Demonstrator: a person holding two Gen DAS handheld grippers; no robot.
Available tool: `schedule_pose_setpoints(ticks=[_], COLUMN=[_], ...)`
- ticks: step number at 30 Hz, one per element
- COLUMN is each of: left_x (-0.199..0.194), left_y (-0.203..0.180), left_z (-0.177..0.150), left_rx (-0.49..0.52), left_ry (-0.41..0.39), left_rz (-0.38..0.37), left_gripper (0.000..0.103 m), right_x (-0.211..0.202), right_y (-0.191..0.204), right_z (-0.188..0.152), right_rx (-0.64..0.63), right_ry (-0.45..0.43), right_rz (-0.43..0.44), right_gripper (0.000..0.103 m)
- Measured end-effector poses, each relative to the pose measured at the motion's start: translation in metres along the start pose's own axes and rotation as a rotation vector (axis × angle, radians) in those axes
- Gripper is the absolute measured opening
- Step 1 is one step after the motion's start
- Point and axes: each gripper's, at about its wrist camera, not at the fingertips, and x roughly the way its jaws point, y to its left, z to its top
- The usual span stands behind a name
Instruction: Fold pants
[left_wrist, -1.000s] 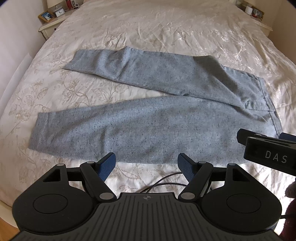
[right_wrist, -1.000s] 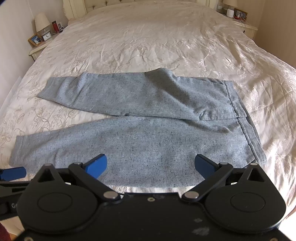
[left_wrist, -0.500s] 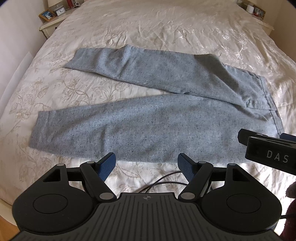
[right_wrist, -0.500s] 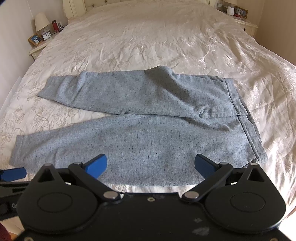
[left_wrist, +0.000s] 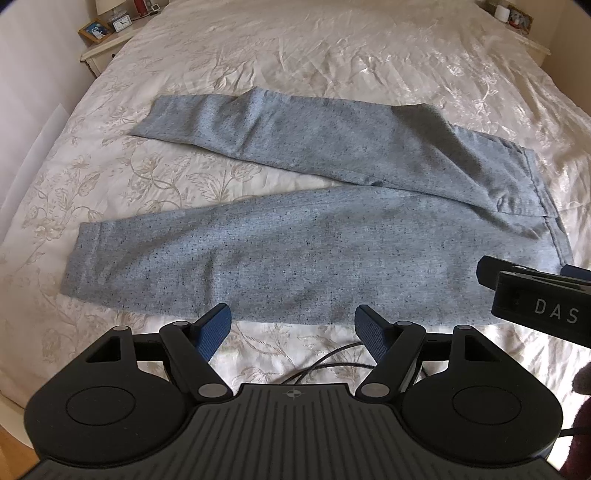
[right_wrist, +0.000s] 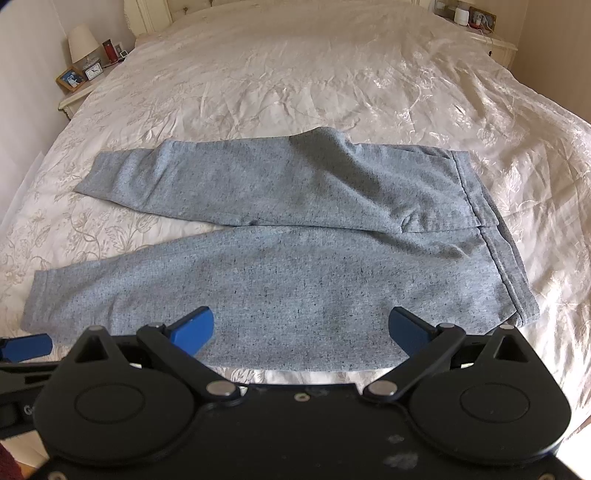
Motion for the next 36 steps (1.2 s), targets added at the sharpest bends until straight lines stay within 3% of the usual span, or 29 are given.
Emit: schedule_pose_setpoints(ticks=[15,20,36], left_x=[0.001,0.002,0.021], left_y=[-0.001,0.009,0.075], left_z=[0.025,0.039,0.154], left_rx=[-0.010,-0.028,0.007], left_ry=[0.001,0.004,-0.127], left_rz=[0.066,0.073,0.137], left_gripper=[0.065,0.054,0.054], right_x=[0.014,0.026,0.064], right_y=[-0.016,-0.020,0.009], right_z=[0.017,0.034,0.122], right_rx=[-0.037,-0.079,-0.080], right_ry=[-0.010,-0.016,-0.059], right_rz=[0.048,0.075,0.116], right_gripper=[0.103,0.103,0.100])
